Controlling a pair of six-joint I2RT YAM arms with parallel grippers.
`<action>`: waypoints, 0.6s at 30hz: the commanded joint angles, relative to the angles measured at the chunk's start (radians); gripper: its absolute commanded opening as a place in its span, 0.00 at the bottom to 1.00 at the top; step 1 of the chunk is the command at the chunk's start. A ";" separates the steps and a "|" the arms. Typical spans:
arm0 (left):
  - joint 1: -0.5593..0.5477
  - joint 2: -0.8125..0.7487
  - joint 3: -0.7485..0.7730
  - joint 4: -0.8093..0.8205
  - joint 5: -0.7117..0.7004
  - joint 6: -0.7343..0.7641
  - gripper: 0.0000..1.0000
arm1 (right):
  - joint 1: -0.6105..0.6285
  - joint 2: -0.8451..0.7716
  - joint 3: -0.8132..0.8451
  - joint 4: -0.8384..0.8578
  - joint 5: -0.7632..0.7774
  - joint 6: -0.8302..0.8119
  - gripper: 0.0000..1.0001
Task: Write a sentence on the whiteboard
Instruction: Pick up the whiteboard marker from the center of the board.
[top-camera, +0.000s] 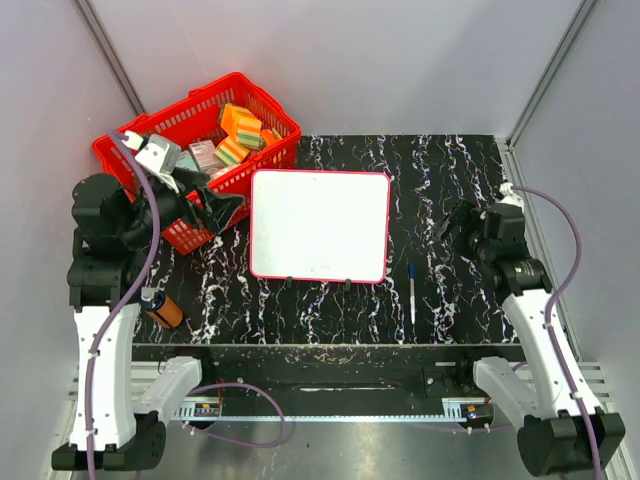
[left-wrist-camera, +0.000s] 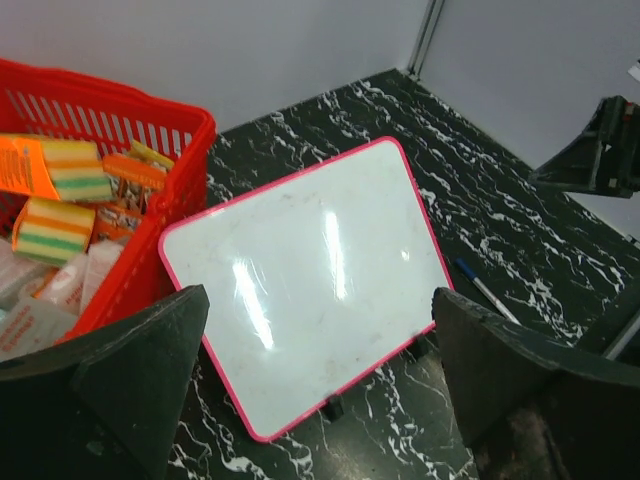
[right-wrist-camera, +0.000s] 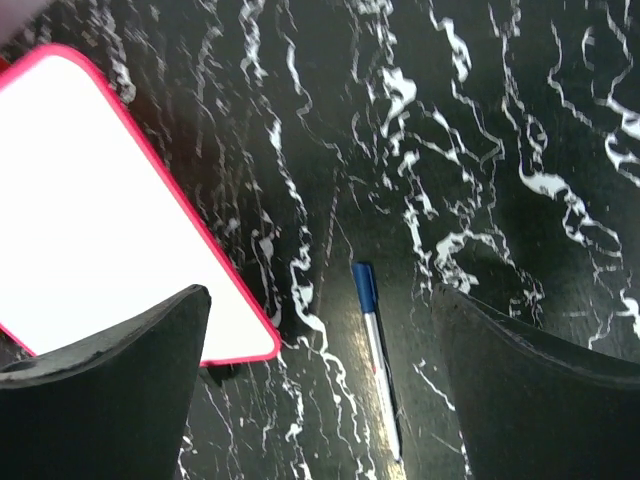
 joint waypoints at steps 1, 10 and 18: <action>0.007 -0.071 -0.152 0.105 -0.005 -0.074 0.99 | 0.008 0.069 0.027 -0.076 -0.042 0.025 1.00; 0.007 -0.211 -0.369 0.237 0.063 -0.103 0.99 | 0.086 0.261 -0.034 -0.041 -0.016 0.066 0.91; 0.007 -0.133 -0.326 0.183 0.146 -0.090 0.99 | 0.217 0.440 0.004 -0.078 0.085 0.074 0.85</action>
